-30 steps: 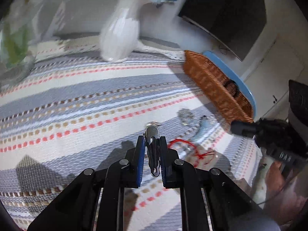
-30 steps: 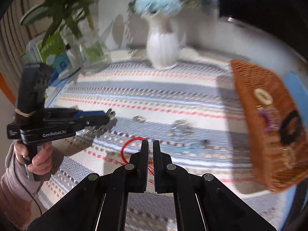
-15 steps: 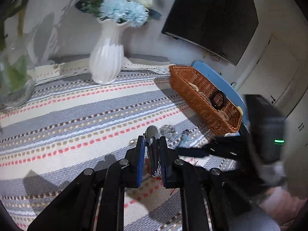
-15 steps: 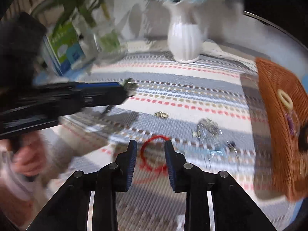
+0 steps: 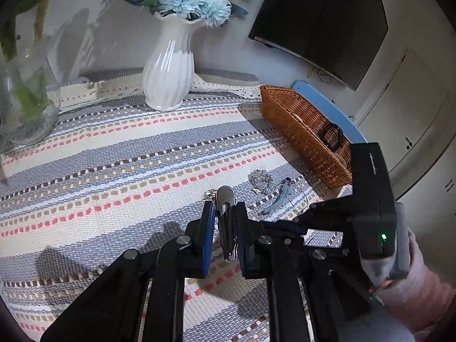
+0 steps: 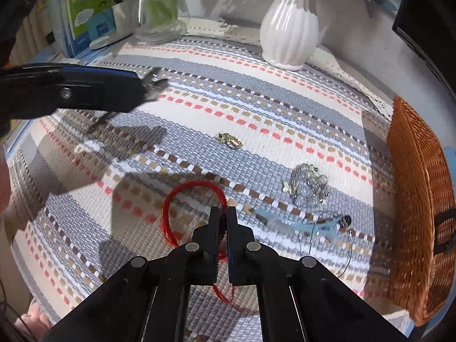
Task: Organize jewelry
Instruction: 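Carry the silver clip and red bracelet over the basket while opening both tools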
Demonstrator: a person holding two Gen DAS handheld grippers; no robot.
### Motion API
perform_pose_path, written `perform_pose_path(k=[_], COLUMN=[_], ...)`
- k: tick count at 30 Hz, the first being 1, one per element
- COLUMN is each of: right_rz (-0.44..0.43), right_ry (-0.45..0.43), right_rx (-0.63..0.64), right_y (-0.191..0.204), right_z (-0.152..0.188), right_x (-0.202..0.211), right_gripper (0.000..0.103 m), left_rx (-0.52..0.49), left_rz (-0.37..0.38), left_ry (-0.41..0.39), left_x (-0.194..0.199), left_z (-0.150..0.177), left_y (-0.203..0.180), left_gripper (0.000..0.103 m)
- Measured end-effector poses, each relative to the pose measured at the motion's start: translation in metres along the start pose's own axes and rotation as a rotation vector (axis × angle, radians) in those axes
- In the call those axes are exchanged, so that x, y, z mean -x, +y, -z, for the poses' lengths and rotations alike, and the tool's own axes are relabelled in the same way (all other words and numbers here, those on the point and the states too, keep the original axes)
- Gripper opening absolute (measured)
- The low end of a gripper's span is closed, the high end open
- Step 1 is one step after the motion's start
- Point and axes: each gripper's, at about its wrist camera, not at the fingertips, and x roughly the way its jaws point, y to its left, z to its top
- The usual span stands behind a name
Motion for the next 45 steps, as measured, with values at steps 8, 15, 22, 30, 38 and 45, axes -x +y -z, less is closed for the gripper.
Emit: perform_pose_path(k=[8, 15, 22, 30, 38, 45], right_rz=[-0.08, 0.033, 0.184, 0.144, 0.123, 0.135], right_ry=[-0.134, -0.318, -0.352, -0.256, -0.239, -0.301], right_rx=[-0.113, -0.332, -0.549, -0.637, -0.63, -0.604], right_y=[-0.027, -0.118, -0.216, -0.254, -0.254, -0.234], right_z=[0.004, 0.026, 0.065, 0.098, 0.098, 0.098], right_x=[0.057, 0.139, 0.16, 0.123, 0.115, 0.149], right_gripper=[0.003, 0.003, 0.003, 0.004, 0.006, 0.01], left_rx=[-0.046, -0.146, -0.208, -0.214, -0.217, -0.17], left_rz=[-0.004, 0.054, 0.168, 0.221, 0.299, 0.253], left_ry=[-0.02, -0.041, -0.011, 0.114, 0.172, 0.09], left_x=[0.005, -0.027, -0.1, -0.186, -0.184, -0.118], left_z=[-0.033, -0.092, -0.14, -0.139, -0.12, -0.111], left_y=[-0.026, -0.088, -0.156, -0.192, -0.197, -0.159], left_gripper=[0.013, 0.013, 0.013, 0.013, 0.026, 0.035])
